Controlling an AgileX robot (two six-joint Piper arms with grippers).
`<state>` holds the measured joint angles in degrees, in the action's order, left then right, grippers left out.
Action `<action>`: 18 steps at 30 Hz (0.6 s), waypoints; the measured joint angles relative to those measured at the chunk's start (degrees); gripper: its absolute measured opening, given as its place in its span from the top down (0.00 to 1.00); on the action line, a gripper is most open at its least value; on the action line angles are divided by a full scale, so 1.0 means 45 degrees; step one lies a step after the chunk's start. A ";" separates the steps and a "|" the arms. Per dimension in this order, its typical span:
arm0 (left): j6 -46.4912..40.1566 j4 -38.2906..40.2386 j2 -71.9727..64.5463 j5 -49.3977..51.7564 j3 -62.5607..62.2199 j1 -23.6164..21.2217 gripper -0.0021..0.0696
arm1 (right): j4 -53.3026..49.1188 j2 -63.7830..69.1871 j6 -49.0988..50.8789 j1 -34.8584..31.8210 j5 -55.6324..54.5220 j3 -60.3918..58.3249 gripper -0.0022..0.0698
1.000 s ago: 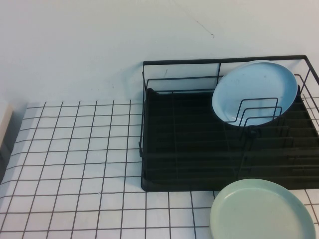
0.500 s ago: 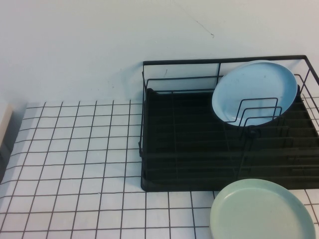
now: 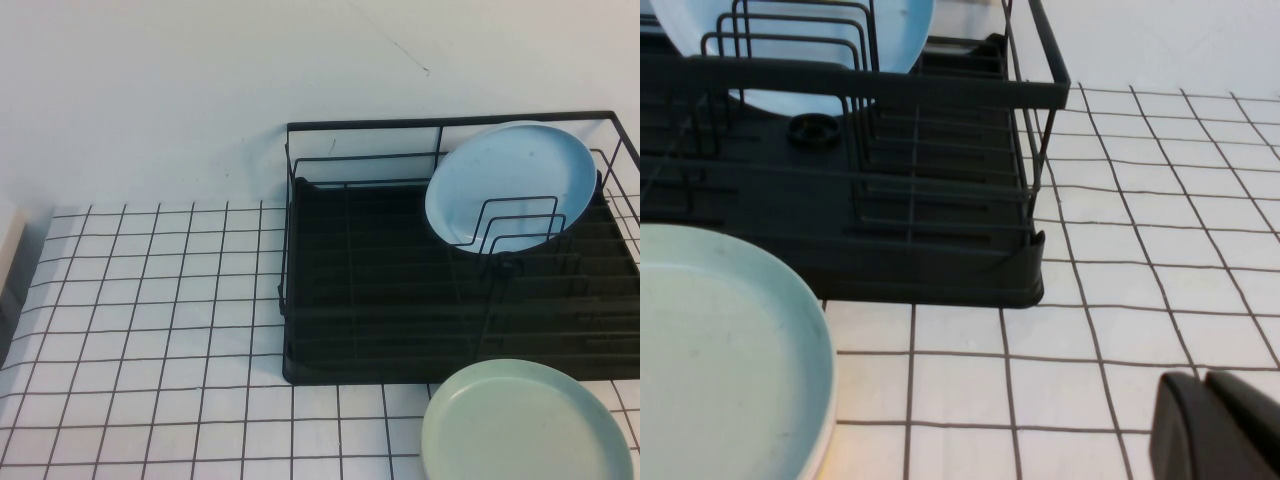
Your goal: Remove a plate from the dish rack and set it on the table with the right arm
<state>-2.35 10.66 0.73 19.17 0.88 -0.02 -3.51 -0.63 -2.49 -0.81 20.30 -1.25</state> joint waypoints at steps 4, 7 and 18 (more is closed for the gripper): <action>0.0000 0.0000 0.0000 0.0000 0.0000 0.0000 0.98 | -0.0090 0.0000 0.0000 0.0000 0.0000 0.0000 0.97; 0.0000 0.0000 0.0000 0.0000 0.0000 0.0000 0.98 | -0.0309 0.0000 0.0000 0.0000 -0.0373 -0.0027 0.97; 0.0000 0.0000 0.0000 0.0000 0.0000 0.0000 0.98 | -0.0468 0.0000 -0.0386 0.0000 -0.7980 -0.0091 0.97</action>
<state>-2.35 10.66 0.73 19.17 0.88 -0.02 -5.62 -0.63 -4.22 -0.81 -15.60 -1.66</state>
